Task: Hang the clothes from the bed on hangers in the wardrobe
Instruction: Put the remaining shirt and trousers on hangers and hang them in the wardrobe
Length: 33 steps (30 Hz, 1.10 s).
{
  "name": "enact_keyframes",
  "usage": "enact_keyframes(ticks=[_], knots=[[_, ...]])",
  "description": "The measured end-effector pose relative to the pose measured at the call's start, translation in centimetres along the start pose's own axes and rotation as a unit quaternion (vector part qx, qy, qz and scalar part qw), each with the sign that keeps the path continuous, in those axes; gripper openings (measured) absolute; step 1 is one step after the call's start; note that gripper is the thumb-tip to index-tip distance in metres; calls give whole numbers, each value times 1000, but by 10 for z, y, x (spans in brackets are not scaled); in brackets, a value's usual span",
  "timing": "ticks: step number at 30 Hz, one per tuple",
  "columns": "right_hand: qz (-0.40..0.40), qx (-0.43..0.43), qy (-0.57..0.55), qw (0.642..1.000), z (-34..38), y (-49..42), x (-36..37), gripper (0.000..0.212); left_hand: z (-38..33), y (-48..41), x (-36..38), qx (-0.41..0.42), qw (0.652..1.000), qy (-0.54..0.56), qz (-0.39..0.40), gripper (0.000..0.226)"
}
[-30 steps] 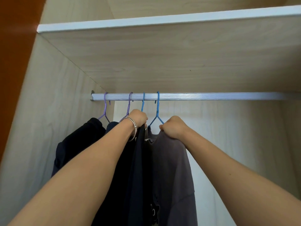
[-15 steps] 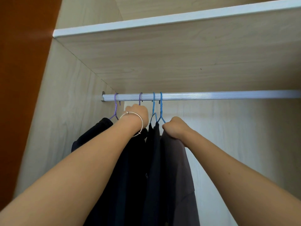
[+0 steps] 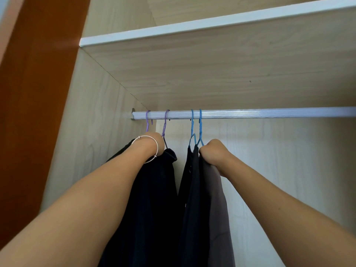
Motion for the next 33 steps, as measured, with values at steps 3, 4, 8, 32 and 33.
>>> enact_keyframes(ticks=[3, 4, 8, 32, 33], knots=[[-3, -3, -1, 1000, 0, -1, 1, 35, 4, -1, 3, -4, 1000, -6, 7, 36], [-4, -3, -1, 1000, 0, -2, 2, 35, 5, -2, 3, -3, 1000, 0, 11, 36], [4, 1, -6, 1000, -4, -6, 4, 31, 6, -4, 0, -25, 998, 54, -8, 33], [-7, 5, 15, 1000, 5, -18, 23, 31, -13, 6, -21, -32, 949, 308, -62, 22], [-9, 9, 14, 1000, 5, -19, 23, 32, -14, 5, -20, -30, 949, 308, -61, 23]])
Point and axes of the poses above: each hand's wrist, its own y-axis away from the middle knuckle, its own x-axis out of the palm, z = x × y, the point moved 8 cm from there along -y, towards the middle knuckle, and after that the axes turned 8 degrees about -x, right-handed, at the moved point
